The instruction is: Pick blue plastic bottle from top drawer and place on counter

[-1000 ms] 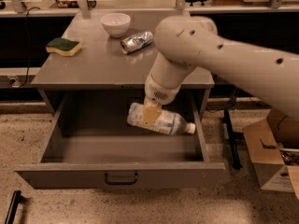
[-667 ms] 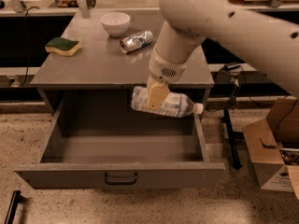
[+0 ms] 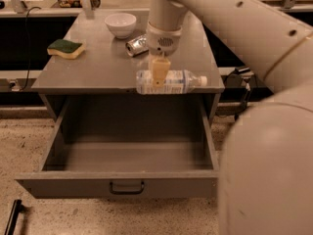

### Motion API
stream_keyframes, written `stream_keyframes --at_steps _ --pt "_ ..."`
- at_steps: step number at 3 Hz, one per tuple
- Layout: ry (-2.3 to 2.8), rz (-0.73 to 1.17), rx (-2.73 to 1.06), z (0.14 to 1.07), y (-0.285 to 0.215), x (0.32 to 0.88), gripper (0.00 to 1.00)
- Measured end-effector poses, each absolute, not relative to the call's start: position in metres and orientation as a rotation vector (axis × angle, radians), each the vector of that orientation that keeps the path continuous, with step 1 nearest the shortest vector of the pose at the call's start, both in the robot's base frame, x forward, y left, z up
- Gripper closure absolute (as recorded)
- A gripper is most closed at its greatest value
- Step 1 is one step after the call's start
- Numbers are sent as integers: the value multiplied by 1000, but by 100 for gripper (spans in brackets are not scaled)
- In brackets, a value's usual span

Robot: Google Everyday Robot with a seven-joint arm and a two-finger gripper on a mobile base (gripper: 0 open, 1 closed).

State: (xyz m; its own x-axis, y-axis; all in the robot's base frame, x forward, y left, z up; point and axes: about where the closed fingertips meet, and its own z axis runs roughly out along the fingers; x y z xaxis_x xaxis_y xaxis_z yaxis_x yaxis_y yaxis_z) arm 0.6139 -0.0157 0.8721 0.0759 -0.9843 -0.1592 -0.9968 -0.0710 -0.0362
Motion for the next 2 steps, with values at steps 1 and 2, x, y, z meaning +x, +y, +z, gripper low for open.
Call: stream_keyframes --at_steps 1,2 --pt "2055 150 -2178 870 -13 660 100" --pt "2067 142 -2078 890 -19 686 100"
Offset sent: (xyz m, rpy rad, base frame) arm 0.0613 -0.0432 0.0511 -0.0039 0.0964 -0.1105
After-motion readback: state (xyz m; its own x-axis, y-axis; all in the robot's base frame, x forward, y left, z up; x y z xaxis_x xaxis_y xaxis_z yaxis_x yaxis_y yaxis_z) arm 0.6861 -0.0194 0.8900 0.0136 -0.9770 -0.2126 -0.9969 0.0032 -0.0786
